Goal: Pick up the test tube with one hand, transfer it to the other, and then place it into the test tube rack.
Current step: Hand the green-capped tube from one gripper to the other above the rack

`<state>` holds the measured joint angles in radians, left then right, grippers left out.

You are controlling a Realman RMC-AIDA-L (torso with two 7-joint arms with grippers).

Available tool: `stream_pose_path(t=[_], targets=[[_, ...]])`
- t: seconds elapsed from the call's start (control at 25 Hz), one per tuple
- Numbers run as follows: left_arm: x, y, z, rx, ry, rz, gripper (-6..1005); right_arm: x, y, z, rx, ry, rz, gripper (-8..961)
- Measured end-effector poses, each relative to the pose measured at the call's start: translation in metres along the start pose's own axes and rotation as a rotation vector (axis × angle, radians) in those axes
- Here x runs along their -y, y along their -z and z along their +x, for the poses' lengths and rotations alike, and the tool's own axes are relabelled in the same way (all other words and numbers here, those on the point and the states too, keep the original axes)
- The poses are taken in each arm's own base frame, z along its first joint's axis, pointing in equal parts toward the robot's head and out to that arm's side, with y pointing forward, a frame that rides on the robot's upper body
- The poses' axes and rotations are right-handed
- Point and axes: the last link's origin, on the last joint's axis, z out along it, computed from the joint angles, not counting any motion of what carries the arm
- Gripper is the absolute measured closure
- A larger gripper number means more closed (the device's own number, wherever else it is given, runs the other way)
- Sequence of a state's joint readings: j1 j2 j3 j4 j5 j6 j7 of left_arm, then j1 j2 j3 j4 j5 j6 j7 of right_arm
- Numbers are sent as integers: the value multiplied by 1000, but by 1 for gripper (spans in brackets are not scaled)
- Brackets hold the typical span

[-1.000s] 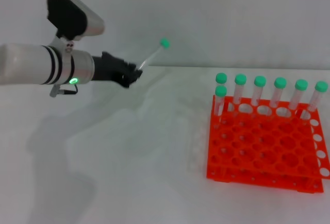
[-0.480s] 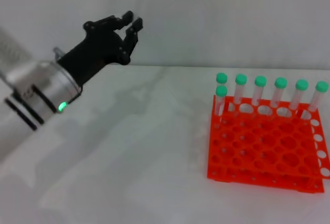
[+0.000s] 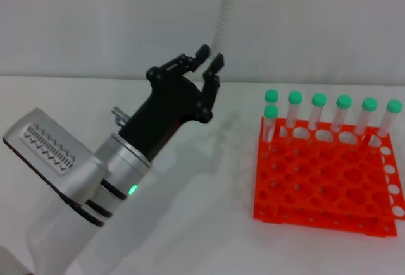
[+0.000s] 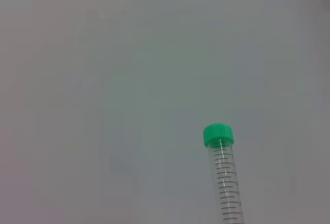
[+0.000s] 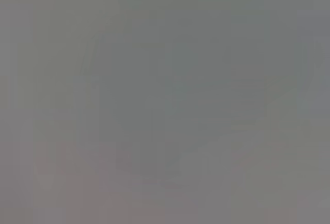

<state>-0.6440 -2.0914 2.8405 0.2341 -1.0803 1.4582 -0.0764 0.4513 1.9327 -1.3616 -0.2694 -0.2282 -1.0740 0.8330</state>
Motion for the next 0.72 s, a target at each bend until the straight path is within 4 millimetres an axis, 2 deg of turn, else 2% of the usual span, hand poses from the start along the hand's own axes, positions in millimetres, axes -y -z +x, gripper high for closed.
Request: stream_pose_path(t=[0.24, 0.4, 0.52, 0.72], targets=[[-15, -1, 2, -19, 117, 2, 810, -11, 9, -28, -50, -87, -280, 96], [-21, -5, -2, 14, 219, -22, 810, -29, 10, -44, -81, -66, -484, 96], [-28, -6, -5, 43, 245, -63, 810, -42, 5, -49, -119, -41, -597, 96], [-42, -3, -6, 61, 240, -148, 810, -56, -8, -51, -143, -13, -668, 96]])
